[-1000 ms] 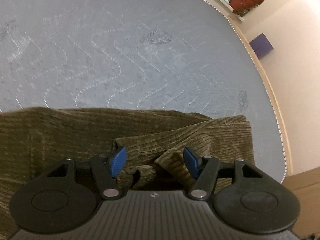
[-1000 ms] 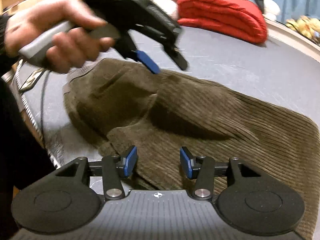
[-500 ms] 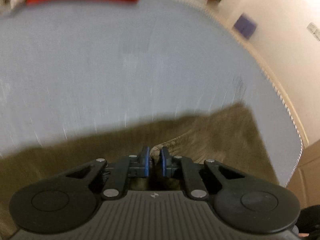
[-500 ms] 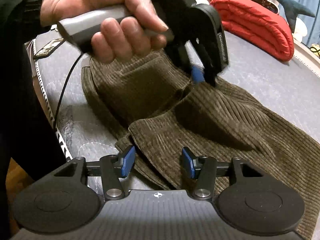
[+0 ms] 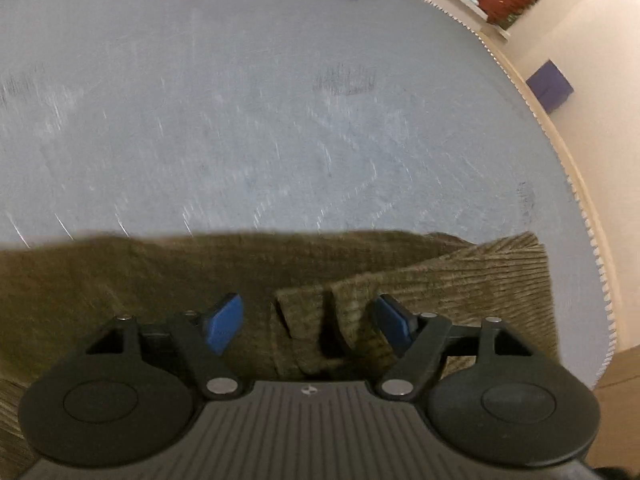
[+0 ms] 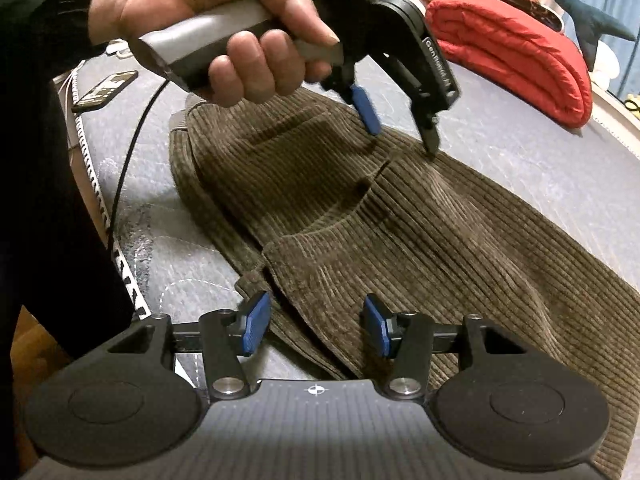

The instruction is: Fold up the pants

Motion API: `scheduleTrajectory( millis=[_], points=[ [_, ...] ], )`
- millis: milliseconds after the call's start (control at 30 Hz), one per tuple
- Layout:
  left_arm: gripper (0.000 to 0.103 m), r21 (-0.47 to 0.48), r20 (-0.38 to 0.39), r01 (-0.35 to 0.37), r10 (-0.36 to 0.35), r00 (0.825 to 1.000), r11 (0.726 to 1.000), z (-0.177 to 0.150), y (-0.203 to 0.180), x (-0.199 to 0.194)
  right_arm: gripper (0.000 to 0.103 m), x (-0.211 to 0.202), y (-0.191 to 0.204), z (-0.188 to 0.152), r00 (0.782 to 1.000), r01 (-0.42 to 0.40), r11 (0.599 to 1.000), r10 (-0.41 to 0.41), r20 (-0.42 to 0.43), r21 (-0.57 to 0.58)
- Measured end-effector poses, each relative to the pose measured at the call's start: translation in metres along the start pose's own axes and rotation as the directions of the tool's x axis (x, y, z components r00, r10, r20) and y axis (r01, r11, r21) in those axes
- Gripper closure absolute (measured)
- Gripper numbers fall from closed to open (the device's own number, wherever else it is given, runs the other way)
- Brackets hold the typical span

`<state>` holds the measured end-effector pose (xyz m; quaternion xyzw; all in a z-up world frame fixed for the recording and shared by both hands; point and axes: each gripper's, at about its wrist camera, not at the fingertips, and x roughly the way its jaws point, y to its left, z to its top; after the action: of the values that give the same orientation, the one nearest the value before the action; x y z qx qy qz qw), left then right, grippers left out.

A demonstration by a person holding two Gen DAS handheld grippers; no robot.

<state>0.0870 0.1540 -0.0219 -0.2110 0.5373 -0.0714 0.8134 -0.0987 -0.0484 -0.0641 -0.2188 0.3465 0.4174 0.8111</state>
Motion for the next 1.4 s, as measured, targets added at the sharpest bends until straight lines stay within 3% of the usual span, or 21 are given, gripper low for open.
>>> scheduleTrajectory(
  millis=[67, 167, 200, 267, 333, 400, 433, 500, 600, 733, 800, 833, 900, 967, 1067, 1133, 1233, 1267, 1300, 1333, 1400],
  points=[
    [0.025, -0.017, -0.028, 0.022, -0.022, 0.999, 1.0, 0.0, 0.002, 0.01, 0.049, 0.001, 0.001, -0.001, 1.0, -0.002, 1.0, 0.002, -0.006, -0.009],
    [0.026, 0.074, -0.03, 0.005, -0.003, 1.0, 0.997, -0.002, -0.009, 0.019, 0.049, 0.005, 0.002, -0.002, 1.0, -0.003, 1.0, 0.003, -0.021, -0.027],
    [0.035, 0.135, -0.025, -0.004, 0.008, 1.0, 0.991, -0.003, -0.017, 0.018, 0.049, 0.006, 0.003, -0.003, 1.0, -0.005, 0.999, 0.004, -0.027, -0.033],
    [0.066, 0.251, 0.015, -0.032, 0.029, 0.999, 0.967, -0.004, -0.033, 0.01, 0.05, 0.007, 0.004, -0.003, 0.999, -0.006, 0.999, 0.005, -0.036, -0.046],
    [0.073, 0.348, 0.107, -0.053, 0.016, 0.994, 0.936, -0.004, -0.049, -0.011, 0.083, 0.004, 0.003, -0.002, 0.999, 0.013, 0.998, -0.015, -0.039, -0.055],
    [0.074, 0.369, 0.209, -0.044, -0.037, 0.977, 0.928, -0.002, -0.058, -0.034, 0.096, -0.003, -0.002, 0.002, 1.0, 0.012, 0.999, -0.013, -0.028, -0.037],
    [0.074, 0.362, 0.246, -0.041, -0.053, 0.968, 0.931, -0.001, -0.059, -0.04, 0.096, -0.009, -0.004, 0.004, 1.0, 0.005, 1.0, -0.006, -0.012, -0.027],
    [0.073, 0.345, 0.287, -0.058, -0.046, 0.957, 0.937, 0.0, -0.057, -0.039, 0.096, -0.022, -0.004, 0.007, 1.0, 0.008, 0.999, -0.007, 0.027, -0.039],
    [0.058, 0.304, 0.214, -0.132, 0.067, 0.974, 0.944, 0.002, -0.047, -0.012, 0.096, -0.034, -0.001, 0.006, 0.998, 0.024, 0.997, -0.019, 0.067, -0.075],
    [0.045, 0.24, 0.276, -0.221, 0.152, 0.949, 0.945, 0.003, -0.041, -0.021, 0.092, -0.022, -0.005, -0.004, 0.999, -0.007, 0.996, 0.004, -0.035, -0.084],
    [0.045, 0.246, 0.345, -0.228, 0.134, 0.929, 0.942, 0.003, -0.044, -0.043, 0.083, -0.026, -0.016, -0.006, 0.999, -0.019, 1.0, 0.019, -0.026, -0.008],
    [0.046, 0.26, 0.362, -0.212, 0.109, 0.926, 0.942, 0.0, -0.048, -0.051, 0.071, -0.032, -0.024, -0.005, 1.0, -0.029, 0.998, 0.029, -0.006, 0.052],
    [0.055, 0.308, 0.356, -0.15, 0.032, 0.934, 0.94, -0.006, -0.056, -0.061, 0.057, -0.046, -0.043, -0.005, 0.998, -0.005, 0.987, -0.005, 0.06, 0.163],
    [0.072, 0.375, 0.298, -0.072, -0.047, 0.953, 0.924, -0.016, -0.063, -0.062, 0.053, -0.061, -0.065, -0.009, 0.988, 0.071, 0.96, -0.105, 0.111, 0.272],
    [0.085, 0.481, 0.183, -0.027, -0.07, 0.981, 0.876, -0.036, -0.069, -0.046, 0.05, -0.077, -0.104, -0.027, 0.953, 0.214, 0.857, -0.288, 0.092, 0.468],
    [0.087, 0.518, 0.141, -0.142, 0.08, 0.987, 0.843, -0.042, -0.062, -0.02, 0.044, -0.084, -0.13, -0.046, 0.928, 0.28, 0.745, -0.37, 0.027, 0.605],
    [0.088, 0.508, 0.183, -0.362, 0.313, 0.932, 0.782, -0.044, -0.043, 0.002, 0.042, -0.09, -0.165, -0.083, 0.89, 0.371, 0.535, -0.438, -0.126, 0.759],
    [0.088, 0.487, 0.189, -0.359, 0.306, 0.933, 0.796, -0.042, -0.039, -0.003, 0.04, -0.09, -0.173, -0.094, 0.885, 0.383, 0.48, -0.435, -0.165, 0.789],
    [0.088, 0.459, 0.19, -0.319, 0.259, 0.947, 0.829, -0.039, -0.041, -0.011, 0.04, -0.09, -0.181, -0.106, 0.889, 0.381, 0.438, -0.415, -0.193, 0.814],
    [0.088, 0.435, 0.201, -0.28, 0.211, 0.957, 0.856, -0.038, -0.043, -0.022, 0.038, -0.089, -0.185, -0.113, 0.89, 0.385, 0.412, -0.402, -0.215, 0.826],
    [0.088, 0.441, 0.237, -0.206, 0.108, 0.965, 0.874, -0.037, -0.061, -0.042, 0.035, -0.088, -0.189, -0.126, 0.897, 0.373, 0.362, -0.374, -0.234, 0.854]
  ],
)
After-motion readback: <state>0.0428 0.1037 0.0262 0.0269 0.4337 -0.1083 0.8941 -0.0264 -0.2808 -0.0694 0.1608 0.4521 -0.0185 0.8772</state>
